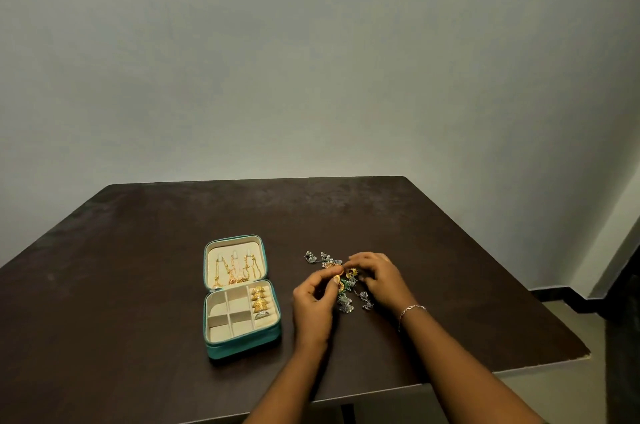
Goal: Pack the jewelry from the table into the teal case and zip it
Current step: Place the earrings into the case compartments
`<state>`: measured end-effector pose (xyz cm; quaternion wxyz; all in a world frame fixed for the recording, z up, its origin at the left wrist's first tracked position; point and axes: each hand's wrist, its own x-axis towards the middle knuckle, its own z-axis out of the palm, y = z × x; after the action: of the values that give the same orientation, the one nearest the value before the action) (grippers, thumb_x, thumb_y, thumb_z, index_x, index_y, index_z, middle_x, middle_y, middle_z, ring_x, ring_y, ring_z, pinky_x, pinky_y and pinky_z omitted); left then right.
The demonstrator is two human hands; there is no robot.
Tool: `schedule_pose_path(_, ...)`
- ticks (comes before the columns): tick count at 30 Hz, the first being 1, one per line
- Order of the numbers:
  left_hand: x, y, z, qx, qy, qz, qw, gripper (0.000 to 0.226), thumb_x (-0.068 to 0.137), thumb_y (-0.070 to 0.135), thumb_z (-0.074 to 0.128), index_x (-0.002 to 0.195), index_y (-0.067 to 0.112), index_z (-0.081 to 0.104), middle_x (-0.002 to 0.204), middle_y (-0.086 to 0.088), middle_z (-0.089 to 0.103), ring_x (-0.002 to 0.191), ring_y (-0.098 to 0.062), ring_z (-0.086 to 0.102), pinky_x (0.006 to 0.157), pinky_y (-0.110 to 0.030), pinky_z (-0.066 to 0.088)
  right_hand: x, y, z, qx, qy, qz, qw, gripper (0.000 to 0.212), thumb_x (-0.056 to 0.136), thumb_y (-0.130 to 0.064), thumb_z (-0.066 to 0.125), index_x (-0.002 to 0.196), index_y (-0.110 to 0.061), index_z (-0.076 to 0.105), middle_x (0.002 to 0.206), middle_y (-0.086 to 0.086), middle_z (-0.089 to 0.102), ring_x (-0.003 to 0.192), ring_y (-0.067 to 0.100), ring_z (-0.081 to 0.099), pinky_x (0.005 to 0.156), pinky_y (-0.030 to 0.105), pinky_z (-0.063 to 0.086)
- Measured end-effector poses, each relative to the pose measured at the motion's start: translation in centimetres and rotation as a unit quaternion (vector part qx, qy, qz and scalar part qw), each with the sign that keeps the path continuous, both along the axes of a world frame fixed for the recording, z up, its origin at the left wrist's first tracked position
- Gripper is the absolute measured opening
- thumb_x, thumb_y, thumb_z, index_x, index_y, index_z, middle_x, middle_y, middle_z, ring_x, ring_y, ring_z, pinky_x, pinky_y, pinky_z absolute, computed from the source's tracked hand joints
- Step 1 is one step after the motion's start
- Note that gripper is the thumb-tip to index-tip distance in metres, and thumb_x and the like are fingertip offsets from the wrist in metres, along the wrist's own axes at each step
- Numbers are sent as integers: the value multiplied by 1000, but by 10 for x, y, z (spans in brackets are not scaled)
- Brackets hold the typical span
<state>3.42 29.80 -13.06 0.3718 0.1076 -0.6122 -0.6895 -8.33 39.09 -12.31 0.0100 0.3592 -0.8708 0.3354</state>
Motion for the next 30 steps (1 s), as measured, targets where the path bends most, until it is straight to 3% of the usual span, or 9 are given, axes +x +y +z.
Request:
schedule_pose_path(6, 1, -1, 0, 14, -13, 9, 1000, 21, 81, -6, 61, 86, 12, 71, 91, -5, 73, 91, -16, 67, 86, -31, 50, 2, -2, -1, -36, 0, -69, 997, 11, 81, -11, 63, 88, -17, 70, 95, -1, 64, 97, 15, 49, 74, 20, 31)
schedule_pose_path(11, 3, 1, 1, 15, -25, 18, 999, 18, 82, -5, 60, 84, 10, 69, 90, -3, 72, 88, -14, 65, 84, -39, 51, 5, 3, 0, -121, -19, -123, 985, 10, 86, -10, 57, 82, -11, 66, 87, 0, 67, 86, 14, 56, 70, 20, 34)
schedule_pose_path(15, 3, 1, 3, -10, -23, 30, 999, 22, 83, -6, 58, 83, 14, 68, 91, -2, 72, 87, -11, 64, 84, -31, 50, 10, 7, 3, -168, -40, -132, 976, 16, 88, -6, 52, 80, -14, 62, 75, -2, 62, 69, 3, 53, 58, 4, 35)
schedule_pose_path(19, 1, 0, 1, -23, -30, 32, 999, 29, 84, -6, 56, 82, 21, 67, 89, 1, 72, 75, -9, 61, 73, -30, 48, 12, 10, 3, -178, -74, -121, 974, 26, 89, -1, 45, 83, -20, 62, 70, -5, 57, 62, 6, 47, 55, 10, 34)
schedule_pose_path(22, -1, -3, -1, -36, -30, 27, 999, 26, 85, -5, 55, 84, 17, 68, 89, 3, 72, 85, -10, 64, 79, -32, 50, 14, 18, 4, -229, -138, -94, 959, 30, 89, 0, 45, 81, -21, 64, 79, -4, 62, 71, 9, 52, 64, 18, 40)
schedule_pose_path(26, -3, -3, -1, -67, -36, 23, 997, 20, 83, -7, 56, 87, 8, 69, 97, -6, 71, 96, -11, 63, 89, -22, 47, 23, 28, 10, -304, -216, -59, 926, 16, 86, 1, 55, 82, -9, 66, 79, 2, 64, 74, 9, 57, 66, 14, 46)
schedule_pose_path(28, -3, -3, -1, -67, -37, 19, 997, 19, 83, -7, 56, 88, 6, 69, 97, -6, 70, 96, -9, 63, 89, -19, 46, 27, 31, 14, -335, -260, -58, 904, 12, 84, 3, 58, 81, -6, 65, 76, 4, 64, 73, 13, 58, 65, 20, 48)
schedule_pose_path(30, -3, -3, -2, -68, -42, 9, 997, 18, 82, -6, 58, 86, 8, 69, 98, -6, 70, 96, -8, 62, 89, -18, 46, 30, 35, 17, -362, -300, -67, 880, 9, 83, 5, 57, 82, -3, 63, 73, 5, 63, 70, 14, 58, 59, 19, 51)
